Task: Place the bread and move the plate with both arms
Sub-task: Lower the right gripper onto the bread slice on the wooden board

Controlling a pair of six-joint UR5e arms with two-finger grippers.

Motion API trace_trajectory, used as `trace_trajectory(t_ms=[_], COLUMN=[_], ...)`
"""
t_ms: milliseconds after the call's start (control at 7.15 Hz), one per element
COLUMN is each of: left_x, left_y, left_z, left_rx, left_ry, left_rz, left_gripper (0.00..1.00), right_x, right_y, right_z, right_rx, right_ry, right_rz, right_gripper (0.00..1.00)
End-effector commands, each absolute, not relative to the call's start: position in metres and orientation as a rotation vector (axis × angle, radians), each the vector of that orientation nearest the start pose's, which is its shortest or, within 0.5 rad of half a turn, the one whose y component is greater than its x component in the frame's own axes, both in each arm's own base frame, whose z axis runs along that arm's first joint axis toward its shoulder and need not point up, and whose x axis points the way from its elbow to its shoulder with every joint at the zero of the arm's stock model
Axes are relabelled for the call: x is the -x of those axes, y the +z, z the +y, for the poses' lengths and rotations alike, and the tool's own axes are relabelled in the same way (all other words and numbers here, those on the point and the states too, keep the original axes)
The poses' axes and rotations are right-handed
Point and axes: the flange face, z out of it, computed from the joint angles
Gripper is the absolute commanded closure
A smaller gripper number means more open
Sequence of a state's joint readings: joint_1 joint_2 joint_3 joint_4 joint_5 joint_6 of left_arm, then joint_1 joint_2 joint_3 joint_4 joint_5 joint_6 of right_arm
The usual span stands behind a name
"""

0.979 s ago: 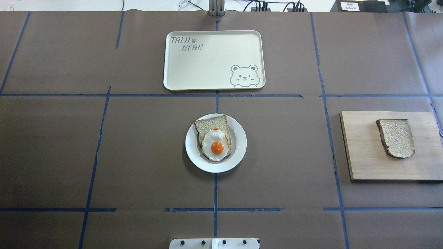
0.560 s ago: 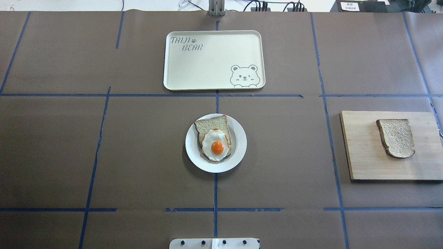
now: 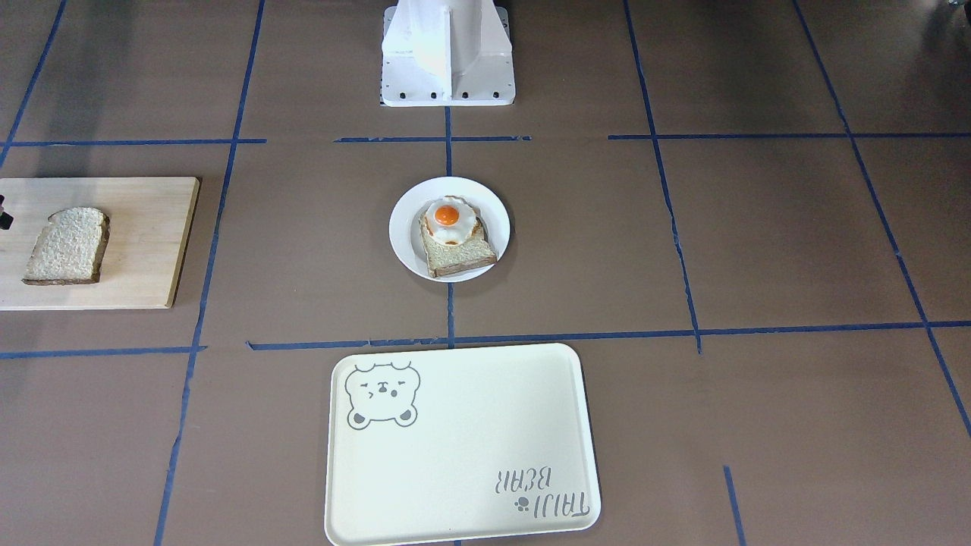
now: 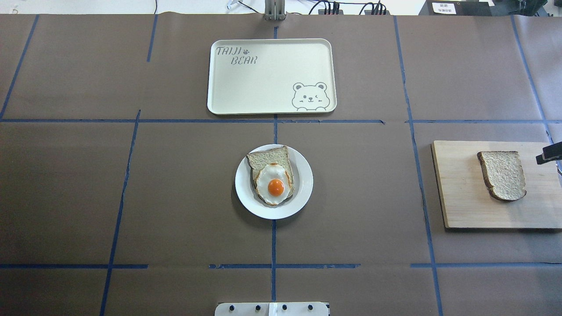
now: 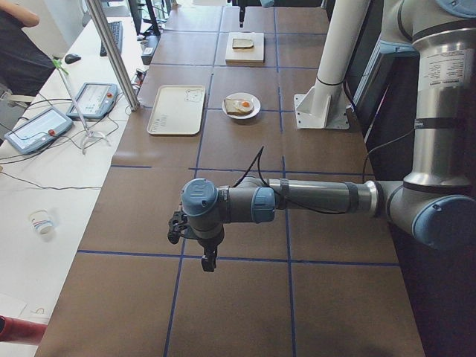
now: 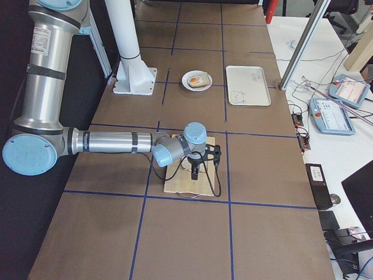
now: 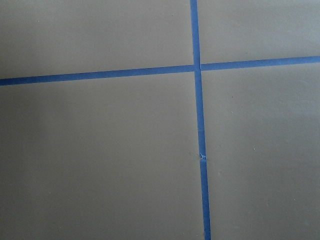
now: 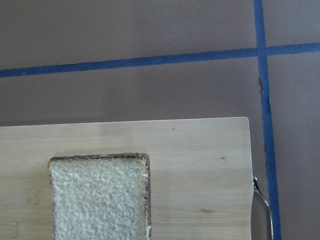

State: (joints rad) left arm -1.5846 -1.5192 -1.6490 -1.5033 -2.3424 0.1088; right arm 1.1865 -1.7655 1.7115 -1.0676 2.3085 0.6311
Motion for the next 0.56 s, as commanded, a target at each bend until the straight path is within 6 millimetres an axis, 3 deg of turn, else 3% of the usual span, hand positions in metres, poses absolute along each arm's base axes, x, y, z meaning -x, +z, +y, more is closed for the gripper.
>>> trace_trajectory(t_ms=[0, 280, 420], left_x=[0.07, 0.07, 0.07], left_y=[0.651, 0.651, 0.651], left_z=[-0.467, -0.467, -0.467], left_rx=[-0.011, -0.012, -0.014], left_ry=[0.076, 0.078, 0.079], left_rz=[0.772, 0.772, 0.772], left_gripper=[0.0, 0.0, 0.0], right_x=[0.137, 0.146, 0.149], right_y=[0.628, 0.635, 0.637], right_z=[-0.433, -0.439, -0.438], right_rx=[-0.001, 0.012, 0.018], right_ry=[0.037, 0.03, 0.026], right_rz=[-0.831, -0.824, -0.821], right_gripper=[0.01, 0.02, 0.09])
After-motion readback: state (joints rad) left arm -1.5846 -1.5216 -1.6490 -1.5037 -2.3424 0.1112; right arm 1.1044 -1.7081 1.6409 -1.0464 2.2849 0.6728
